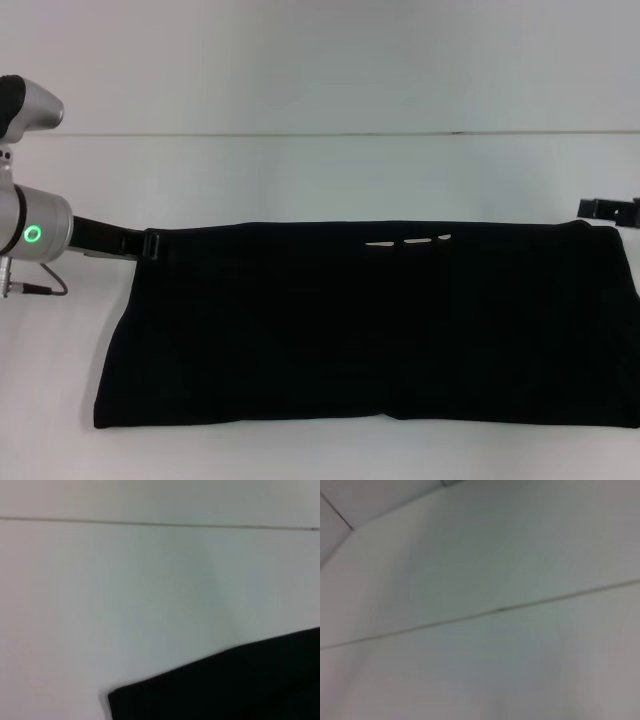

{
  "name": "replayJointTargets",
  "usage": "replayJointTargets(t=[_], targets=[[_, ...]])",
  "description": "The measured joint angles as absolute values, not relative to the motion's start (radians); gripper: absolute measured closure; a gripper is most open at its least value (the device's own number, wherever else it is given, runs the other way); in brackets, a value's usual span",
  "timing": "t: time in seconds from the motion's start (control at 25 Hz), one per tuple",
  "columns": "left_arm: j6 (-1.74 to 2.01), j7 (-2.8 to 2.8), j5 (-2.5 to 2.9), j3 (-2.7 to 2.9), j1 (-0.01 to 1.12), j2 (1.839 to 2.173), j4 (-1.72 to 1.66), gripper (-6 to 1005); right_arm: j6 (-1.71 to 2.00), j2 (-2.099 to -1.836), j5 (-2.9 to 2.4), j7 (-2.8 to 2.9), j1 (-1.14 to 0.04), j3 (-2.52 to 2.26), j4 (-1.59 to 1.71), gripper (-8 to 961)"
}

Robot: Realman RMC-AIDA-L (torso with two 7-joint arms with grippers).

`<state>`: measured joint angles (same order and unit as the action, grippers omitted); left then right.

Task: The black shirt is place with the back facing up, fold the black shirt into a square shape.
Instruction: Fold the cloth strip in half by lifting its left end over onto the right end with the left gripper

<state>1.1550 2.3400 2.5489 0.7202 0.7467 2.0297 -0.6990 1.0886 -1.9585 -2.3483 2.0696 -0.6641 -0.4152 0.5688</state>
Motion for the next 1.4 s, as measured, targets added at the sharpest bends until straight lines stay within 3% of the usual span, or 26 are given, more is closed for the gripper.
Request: replayJointTargets(t=[0.28,0.48,0.92,1.12,1.4], targets=[[1.159,2.342,2.547,0.721,0.752,2.031,-0.703,997,1.031,-1.968,-2.361,2.072,-0.676,-0.455,0.514,174],[1.160,2.341,2.547,0.721,0.758,2.032,-0.701,998,1.012,-1.968,-2.360,2.069,-0.676,-0.455,0.486,276],[1.159,2.344,2.548,0.719,0.760,2.033,-0.701,997,1.005,-1.984,-2.333,2.017,-0.668,-0.448,0.491,529],[1.155,2.344,2.542,0.712,0.759,2.033,-0.710,997,1.031,-1.984,-2.278,1.983,-0.647,-0.444,0.502,763],[1.151,2.350,2.529,0.711,0.754,2.031,-0.752,997,1.045,-1.983,-2.255,1.970,-0.629,-0.442,0.516,911]])
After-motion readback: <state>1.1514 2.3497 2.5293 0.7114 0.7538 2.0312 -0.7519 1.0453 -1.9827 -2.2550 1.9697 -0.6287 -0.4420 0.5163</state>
